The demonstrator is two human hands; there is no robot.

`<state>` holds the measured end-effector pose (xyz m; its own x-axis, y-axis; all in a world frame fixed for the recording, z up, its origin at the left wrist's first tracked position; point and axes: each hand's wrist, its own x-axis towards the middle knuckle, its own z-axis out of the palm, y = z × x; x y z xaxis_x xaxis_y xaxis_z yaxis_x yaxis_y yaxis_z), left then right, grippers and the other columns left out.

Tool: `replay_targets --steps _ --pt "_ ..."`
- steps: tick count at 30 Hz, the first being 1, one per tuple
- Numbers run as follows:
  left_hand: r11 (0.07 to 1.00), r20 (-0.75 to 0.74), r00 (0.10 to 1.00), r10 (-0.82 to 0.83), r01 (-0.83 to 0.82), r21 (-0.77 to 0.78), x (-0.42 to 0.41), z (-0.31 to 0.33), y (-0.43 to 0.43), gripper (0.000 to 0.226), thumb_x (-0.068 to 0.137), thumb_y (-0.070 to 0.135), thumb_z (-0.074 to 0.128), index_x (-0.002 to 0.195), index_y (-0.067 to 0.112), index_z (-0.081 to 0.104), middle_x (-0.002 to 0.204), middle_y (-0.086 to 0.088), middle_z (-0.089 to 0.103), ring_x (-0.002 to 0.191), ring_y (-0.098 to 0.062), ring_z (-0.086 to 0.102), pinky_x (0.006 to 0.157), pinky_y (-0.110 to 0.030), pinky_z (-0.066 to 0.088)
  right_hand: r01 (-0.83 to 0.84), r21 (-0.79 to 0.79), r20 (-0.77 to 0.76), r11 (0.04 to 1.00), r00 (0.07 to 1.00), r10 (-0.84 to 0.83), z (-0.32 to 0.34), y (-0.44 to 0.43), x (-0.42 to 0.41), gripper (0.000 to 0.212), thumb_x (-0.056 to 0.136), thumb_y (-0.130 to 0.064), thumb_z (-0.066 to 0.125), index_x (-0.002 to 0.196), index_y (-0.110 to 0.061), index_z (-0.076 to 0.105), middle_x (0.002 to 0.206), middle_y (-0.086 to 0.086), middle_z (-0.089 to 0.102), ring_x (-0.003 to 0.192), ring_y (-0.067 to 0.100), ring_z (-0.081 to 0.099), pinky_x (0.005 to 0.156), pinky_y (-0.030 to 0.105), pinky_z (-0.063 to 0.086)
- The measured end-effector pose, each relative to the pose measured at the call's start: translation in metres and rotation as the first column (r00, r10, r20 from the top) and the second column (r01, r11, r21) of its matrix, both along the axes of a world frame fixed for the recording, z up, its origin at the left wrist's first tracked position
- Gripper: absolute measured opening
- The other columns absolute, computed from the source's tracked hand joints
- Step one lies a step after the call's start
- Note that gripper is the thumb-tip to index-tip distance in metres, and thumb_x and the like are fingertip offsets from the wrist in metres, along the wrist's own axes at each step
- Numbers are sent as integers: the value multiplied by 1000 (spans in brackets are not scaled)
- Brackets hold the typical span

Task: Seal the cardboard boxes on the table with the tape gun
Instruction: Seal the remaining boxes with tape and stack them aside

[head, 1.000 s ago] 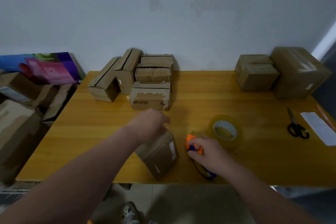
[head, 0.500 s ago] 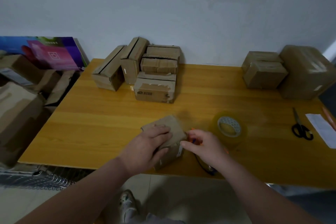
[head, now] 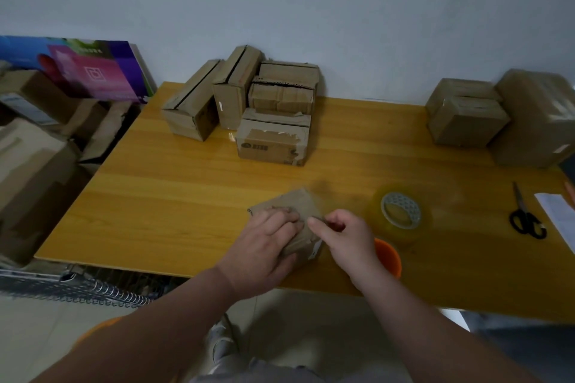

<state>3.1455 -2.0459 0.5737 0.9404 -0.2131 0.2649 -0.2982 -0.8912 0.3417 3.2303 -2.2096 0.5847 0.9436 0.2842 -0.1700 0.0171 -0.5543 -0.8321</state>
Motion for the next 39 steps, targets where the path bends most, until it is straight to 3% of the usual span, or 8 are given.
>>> replay_targets --steps 6,12,15,18,25,29,32,39 --pt "1000 0 1000 1 -1 9 0 0 1 43 85 34 53 120 8 59 120 -8 58 117 -23 48 107 -30 27 -21 -224 300 974 950 89 5 3 3 47 93 -39 57 53 -23 38 50 -6 38 48 9 37 46 25 24" --pt "998 23 1000 14 -13 -55 2 9 -1 36 93 32 44 114 10 64 115 -5 61 109 -19 52 99 -24 30 150 -420 430 895 901 51 12 4 0 39 99 -44 40 72 -21 57 65 -5 50 64 15 54 49 22 29" --pt "989 49 998 38 -31 -144 8 14 1 33 95 27 42 105 12 69 107 -2 66 97 -18 58 90 -26 39 189 -305 731 933 675 102 16 0 4 20 89 -31 60 94 -14 69 86 3 62 82 22 57 61 27 45" --pt "985 71 995 64 -52 -163 18 17 3 29 94 23 44 98 13 71 93 -3 67 82 -21 60 76 -33 44 77 -508 780 858 464 420 14 1 6 30 76 -28 70 104 -19 71 109 7 64 105 25 48 84 41 51" --pt "963 51 966 252 -245 -109 34 26 16 42 72 52 58 97 19 58 98 1 51 85 -17 46 71 -34 44 -12 -697 539 717 650 535 18 0 11 36 77 -42 72 109 -28 72 130 12 57 123 34 51 106 58 30" --pt "944 -309 923 231 -289 -157 48 28 33 102 60 79 55 142 21 39 128 1 39 116 -16 39 98 -31 37 -63 -752 449 656 681 579 27 2 13 43 86 -49 60 124 -30 63 142 11 47 136 33 38 112 55 12" --pt "940 -506 861 47 -209 -268 54 28 38 89 74 61 68 148 25 32 131 6 36 125 -16 37 101 -22 32 -133 -728 409 672 702 582 34 2 14 49 95 -51 43 141 -32 44 157 8 22 146 29 11 114 51 -7" --pt "990 -479 878 -21 -48 -131 53 19 43 90 69 90 24 147 44 17 144 7 40 119 -12 38 105 -29 30 -137 -711 410 690 715 565 34 1 14 52 91 -52 47 137 -27 49 152 11 32 143 33 22 116 56 6"
